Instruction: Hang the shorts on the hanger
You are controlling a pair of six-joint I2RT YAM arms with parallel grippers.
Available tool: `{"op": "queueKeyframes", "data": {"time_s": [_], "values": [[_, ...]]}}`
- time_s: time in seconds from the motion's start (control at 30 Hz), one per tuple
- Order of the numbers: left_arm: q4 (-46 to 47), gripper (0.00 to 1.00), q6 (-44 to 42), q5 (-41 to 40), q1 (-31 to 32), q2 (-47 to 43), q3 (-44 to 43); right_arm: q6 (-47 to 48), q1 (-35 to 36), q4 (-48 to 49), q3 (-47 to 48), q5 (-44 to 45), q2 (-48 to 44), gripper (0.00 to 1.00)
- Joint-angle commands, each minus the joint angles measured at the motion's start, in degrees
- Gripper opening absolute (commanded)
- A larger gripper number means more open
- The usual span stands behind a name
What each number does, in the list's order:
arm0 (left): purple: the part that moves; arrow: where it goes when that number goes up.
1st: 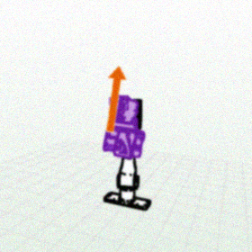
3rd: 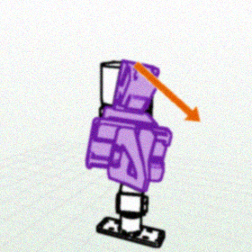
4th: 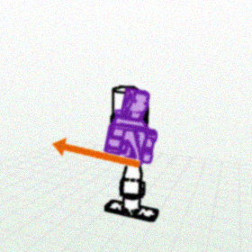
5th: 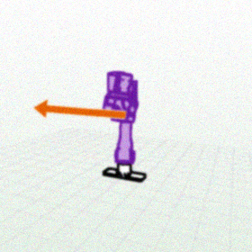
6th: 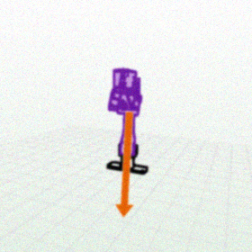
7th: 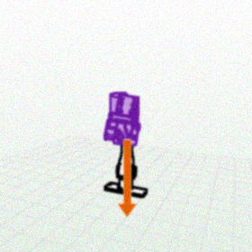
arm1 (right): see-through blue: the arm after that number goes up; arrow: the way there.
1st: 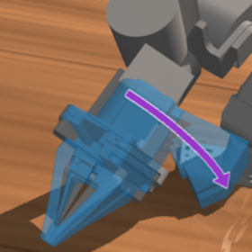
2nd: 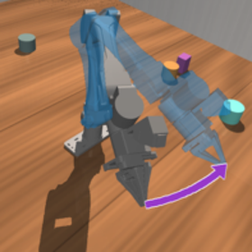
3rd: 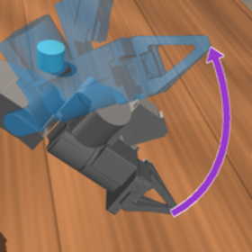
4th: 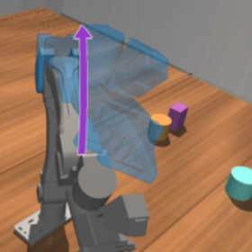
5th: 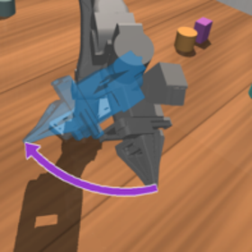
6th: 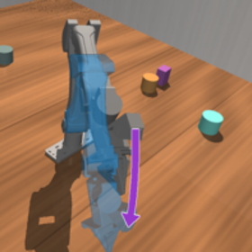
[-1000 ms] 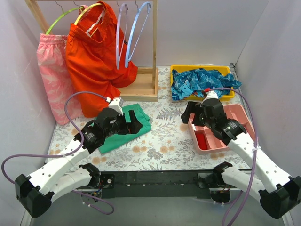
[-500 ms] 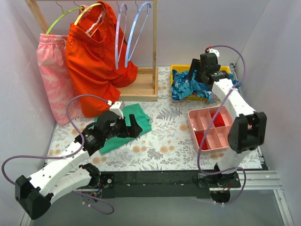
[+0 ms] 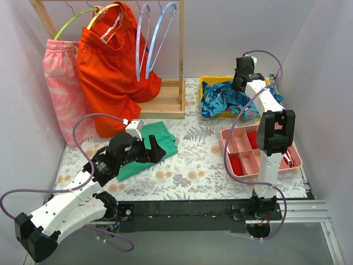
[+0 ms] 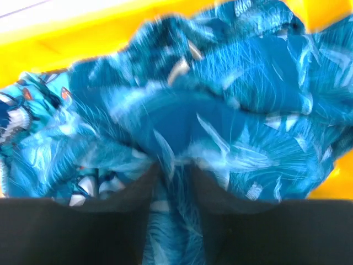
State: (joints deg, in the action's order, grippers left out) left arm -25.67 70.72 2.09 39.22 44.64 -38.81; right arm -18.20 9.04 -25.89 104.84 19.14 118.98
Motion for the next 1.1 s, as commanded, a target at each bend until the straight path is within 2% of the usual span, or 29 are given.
{"op": "queueKeyframes", "data": {"time_s": [0.0, 0.03, 0.4, 0.6, 0.77, 1.0, 1.07], "values": [[-0.2, 0.98, -0.7, 0.2, 0.2, -1.0, 0.6, 0.2, -1.0, -1.3, 10.2, -2.7, 1.2, 0.13], [-0.2, 0.98, -0.7, 0.1, 0.2, -1.0, 0.6, 0.1, -1.1, -2.6, 12.0, -3.0, 1.2, 0.02], [-0.2, 0.98, -0.3, -0.2, 0.2, -2.9, 0.7, 0.1, -1.1, 4.7, 11.4, -5.8, -11.0, 0.01], [0.2, 0.98, -0.4, -0.1, 0.2, -3.4, 0.9, 0.3, -1.0, 5.8, 16.7, -6.5, -15.2, 0.01], [0.4, 0.98, -0.4, 0.2, 0.2, -3.9, 1.0, 1.1, -1.0, 10.8, 16.6, -7.4, -20.2, 0.01], [0.6, 0.98, -0.5, 0.5, 0.2, -3.5, 1.0, 1.5, -1.0, 15.5, 18.2, -9.8, -23.1, 0.01], [0.5, 0.98, -0.4, 0.5, 0.2, -3.6, 1.0, 0.7, -1.0, 15.0, 21.4, -10.8, -23.2, 0.01]]}}
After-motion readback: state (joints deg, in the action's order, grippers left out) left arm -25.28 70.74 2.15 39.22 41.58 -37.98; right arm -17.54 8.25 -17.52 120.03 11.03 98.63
